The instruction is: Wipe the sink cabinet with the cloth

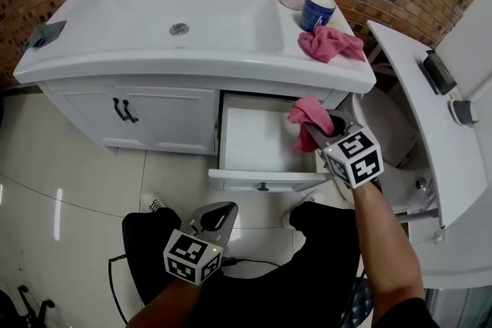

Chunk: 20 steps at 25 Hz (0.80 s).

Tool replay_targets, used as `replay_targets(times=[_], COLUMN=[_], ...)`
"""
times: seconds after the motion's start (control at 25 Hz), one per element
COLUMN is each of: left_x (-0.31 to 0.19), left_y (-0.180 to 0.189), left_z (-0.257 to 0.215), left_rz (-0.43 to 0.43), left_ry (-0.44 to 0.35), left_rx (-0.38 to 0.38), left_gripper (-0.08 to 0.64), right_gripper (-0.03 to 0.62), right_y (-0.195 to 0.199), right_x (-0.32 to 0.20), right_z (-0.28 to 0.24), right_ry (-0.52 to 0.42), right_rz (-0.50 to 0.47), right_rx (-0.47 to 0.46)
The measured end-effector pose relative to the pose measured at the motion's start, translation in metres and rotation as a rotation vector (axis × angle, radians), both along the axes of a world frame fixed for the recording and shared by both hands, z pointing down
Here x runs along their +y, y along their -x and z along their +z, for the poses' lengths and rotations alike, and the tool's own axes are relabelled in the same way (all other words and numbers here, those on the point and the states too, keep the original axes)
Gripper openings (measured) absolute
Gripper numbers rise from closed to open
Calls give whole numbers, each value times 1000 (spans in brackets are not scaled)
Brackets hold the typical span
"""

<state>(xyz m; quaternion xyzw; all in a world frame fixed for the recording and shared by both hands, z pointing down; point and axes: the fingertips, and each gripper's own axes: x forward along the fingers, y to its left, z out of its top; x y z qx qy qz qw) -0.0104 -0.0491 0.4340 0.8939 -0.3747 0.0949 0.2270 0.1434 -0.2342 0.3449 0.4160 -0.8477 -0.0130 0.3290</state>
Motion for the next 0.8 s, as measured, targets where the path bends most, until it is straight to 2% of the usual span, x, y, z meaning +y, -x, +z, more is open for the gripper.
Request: replay_targets(times=[0.08,0.28,0.48,0.8], left_x=[0,1,9,43], left_y=[4,15,15,16], left_z=[-9,-47,-88,-125], left_rz=[-16,-48,-36,-6], left_ry=[-9,-49,-104,-149], left_rx=[7,37,35,33], left_gripper=[5,5,5,4], right_gripper=[95,95,95,95], right_y=[-1,-4,-5,2], right_x=[21,85,138,230], right_z=[-21,-61,-65,-62], right_ry=[-33,-75,-25,37], right_rz=[2,15,53,62], right_rx=[-42,-211,-440,-589])
